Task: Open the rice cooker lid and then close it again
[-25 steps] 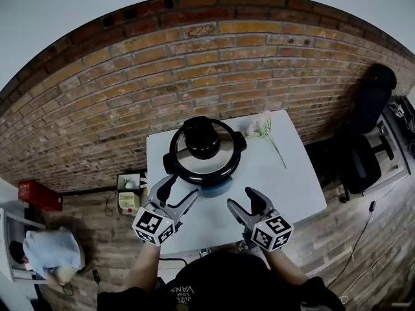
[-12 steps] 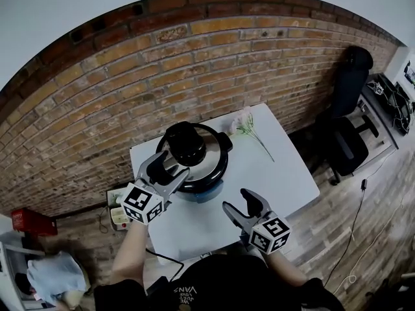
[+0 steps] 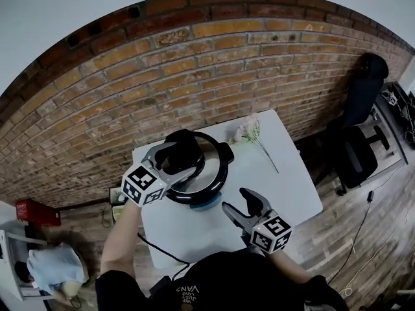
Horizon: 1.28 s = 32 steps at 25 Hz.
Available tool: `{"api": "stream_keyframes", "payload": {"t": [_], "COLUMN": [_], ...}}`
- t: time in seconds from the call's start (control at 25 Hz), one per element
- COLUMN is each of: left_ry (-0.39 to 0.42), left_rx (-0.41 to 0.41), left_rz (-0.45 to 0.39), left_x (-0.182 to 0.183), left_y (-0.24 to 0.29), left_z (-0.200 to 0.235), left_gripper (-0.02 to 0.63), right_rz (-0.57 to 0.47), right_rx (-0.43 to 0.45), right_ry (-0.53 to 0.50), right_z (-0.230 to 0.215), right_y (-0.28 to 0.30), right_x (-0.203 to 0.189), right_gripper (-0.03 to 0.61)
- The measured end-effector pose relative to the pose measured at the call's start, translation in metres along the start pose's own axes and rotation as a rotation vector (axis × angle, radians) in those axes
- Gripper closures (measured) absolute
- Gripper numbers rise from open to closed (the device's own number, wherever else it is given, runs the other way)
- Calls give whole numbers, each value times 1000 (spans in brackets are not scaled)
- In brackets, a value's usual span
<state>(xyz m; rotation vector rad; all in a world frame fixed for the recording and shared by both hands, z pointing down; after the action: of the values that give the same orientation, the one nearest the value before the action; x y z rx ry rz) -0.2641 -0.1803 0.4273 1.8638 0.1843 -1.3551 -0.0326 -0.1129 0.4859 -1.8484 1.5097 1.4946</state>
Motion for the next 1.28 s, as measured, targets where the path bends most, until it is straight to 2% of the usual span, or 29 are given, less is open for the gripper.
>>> {"api": "stream_keyframes", "payload": {"t": [0.12,0.48,0.72,1.04,1.28], "left_ry": [34,75,131,153,231], "left_rx": [-45,-134,-177,-199,-297], "left_rz": [72,184,254,266,256], "left_x": [3,1,-1,-1,-1], "left_y": [12,35,39,39,40], "left_z": [3,7,6,5,5], "left_gripper": [295,296,296,316,319], "right_rz": [1,-2,-14,-20,-29], "right_rx": [17,3,-15,-32,-60], "right_ry": [-1,13,36,59,56], "right_z": [-4,-18,-22,-20,-20], "right_y": [3,1,-3,-4,-8], "right_x": [4,5,3,-4,-4], "right_gripper": [279,281,281,281,282]}}
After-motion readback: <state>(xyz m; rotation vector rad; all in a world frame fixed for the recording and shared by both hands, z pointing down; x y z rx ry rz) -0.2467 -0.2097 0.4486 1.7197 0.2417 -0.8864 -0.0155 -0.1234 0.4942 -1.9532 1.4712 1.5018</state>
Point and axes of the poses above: the fingertips, and each gripper's own axes: y forward along the fingers, z to its left, x out of its top, the point moved 6 cm from there along -y, backward along the fingers, and after that the axes turned 11 degrees about z, right-handed, at the moved point
